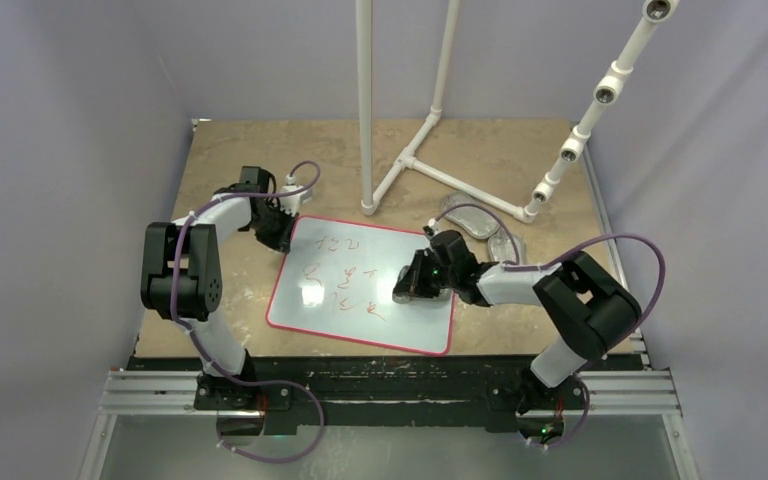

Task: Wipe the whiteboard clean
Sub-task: Erase the whiteboard at the whiteboard stand.

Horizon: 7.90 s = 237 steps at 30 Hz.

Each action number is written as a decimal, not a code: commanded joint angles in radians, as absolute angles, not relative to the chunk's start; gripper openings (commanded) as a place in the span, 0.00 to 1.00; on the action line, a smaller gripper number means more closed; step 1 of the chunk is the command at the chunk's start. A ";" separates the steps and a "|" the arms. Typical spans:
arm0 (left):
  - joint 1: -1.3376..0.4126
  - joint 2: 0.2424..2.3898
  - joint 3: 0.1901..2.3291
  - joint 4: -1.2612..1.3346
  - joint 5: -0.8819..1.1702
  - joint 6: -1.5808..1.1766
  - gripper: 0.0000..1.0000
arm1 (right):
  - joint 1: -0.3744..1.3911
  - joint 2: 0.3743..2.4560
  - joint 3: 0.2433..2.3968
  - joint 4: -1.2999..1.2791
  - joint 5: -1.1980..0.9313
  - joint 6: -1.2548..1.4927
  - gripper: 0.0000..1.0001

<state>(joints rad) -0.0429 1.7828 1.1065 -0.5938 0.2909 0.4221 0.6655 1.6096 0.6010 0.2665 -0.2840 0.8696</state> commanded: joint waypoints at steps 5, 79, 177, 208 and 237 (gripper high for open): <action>-0.037 1.840 1.052 -0.681 0.169 0.435 0.00 | 0.898 1.837 0.793 0.264 -0.304 0.778 0.00; -0.035 1.842 1.045 -0.690 0.176 0.438 0.00 | 0.847 1.998 0.762 0.417 -0.292 0.920 0.00; -0.034 1.778 0.984 -0.691 0.203 0.459 0.00 | 0.775 2.197 1.100 0.348 0.154 1.321 0.00; -0.035 1.783 0.983 -0.701 0.229 0.452 0.00 | 0.925 2.298 1.283 0.366 0.156 1.258 0.00; -0.035 1.772 0.990 -0.708 0.235 0.457 0.00 | 0.898 2.317 1.299 0.394 0.186 1.285 0.00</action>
